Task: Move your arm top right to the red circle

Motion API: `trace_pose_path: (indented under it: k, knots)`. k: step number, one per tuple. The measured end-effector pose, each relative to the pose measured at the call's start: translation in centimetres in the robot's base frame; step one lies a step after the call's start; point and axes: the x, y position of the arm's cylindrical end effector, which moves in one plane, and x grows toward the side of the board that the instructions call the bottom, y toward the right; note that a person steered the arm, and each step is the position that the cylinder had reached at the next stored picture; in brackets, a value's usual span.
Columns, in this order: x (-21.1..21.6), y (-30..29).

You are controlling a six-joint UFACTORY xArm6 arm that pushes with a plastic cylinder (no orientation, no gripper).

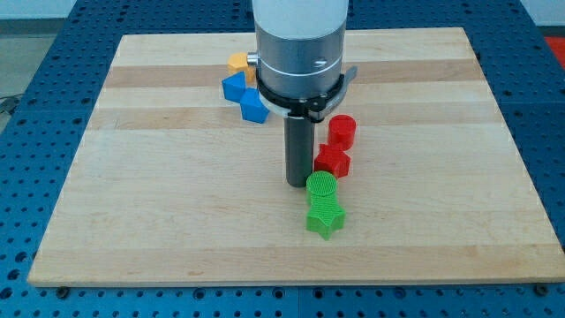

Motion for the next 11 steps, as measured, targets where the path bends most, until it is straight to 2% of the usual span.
trace_pose_path:
  k: [2,3,4,5,6,7,8,9,11]
  knots:
    - [0.0,0.0]
    - [-3.4,-1.6]
    - [-11.6,-1.7]
    - [-15.7,2.4]
    - [-17.5,9.2]
    - [-17.7,13.9]
    - [-14.1,14.7]
    - [-13.0,13.4]
    - [-8.0,9.3]
